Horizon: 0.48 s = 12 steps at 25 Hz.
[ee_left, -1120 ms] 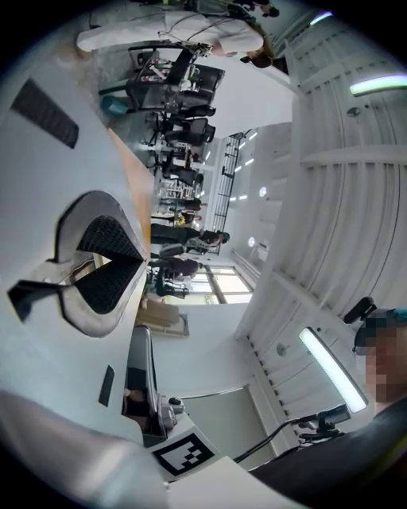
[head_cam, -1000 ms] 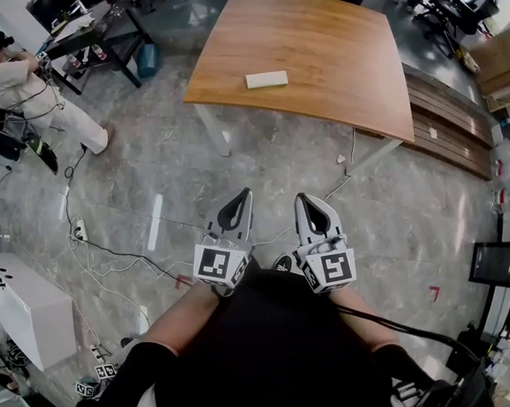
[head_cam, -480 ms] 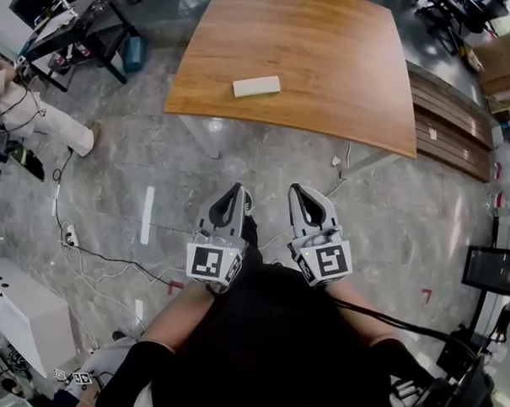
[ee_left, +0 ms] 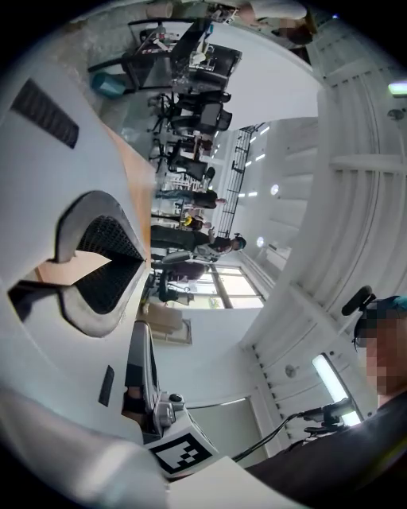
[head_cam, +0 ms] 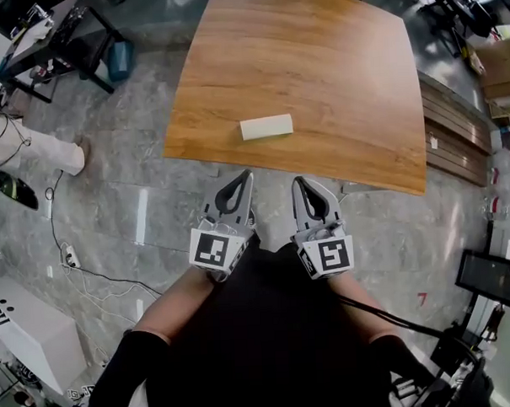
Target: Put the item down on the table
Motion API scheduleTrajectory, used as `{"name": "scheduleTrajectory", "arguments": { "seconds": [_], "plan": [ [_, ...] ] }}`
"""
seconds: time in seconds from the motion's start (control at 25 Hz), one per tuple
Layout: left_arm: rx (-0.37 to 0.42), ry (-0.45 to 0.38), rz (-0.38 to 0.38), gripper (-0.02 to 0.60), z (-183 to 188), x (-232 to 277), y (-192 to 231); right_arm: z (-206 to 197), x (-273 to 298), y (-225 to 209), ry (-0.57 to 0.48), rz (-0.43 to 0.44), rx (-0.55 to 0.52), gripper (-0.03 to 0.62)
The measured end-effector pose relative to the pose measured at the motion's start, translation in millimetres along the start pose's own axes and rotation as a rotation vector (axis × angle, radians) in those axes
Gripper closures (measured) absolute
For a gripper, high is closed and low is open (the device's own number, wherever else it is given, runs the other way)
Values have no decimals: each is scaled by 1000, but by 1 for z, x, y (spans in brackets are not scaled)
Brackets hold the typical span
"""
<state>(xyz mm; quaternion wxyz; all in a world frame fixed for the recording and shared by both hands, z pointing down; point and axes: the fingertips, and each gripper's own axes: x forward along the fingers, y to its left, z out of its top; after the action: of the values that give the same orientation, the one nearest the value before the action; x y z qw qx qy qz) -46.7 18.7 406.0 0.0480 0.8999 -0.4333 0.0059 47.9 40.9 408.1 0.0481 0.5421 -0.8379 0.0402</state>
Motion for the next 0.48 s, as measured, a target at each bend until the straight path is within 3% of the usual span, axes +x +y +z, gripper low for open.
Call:
{"name": "scheduleTrajectory", "arguments": {
  "seconds": [0.16, 0.48],
  "plan": [
    [-21, 30, -9, 577, -5, 31, 28, 1, 40, -18, 12, -7, 0, 580],
    [22, 94, 10, 577, -23, 92, 66, -16, 108, -58, 68, 51, -14, 580]
  ]
}}
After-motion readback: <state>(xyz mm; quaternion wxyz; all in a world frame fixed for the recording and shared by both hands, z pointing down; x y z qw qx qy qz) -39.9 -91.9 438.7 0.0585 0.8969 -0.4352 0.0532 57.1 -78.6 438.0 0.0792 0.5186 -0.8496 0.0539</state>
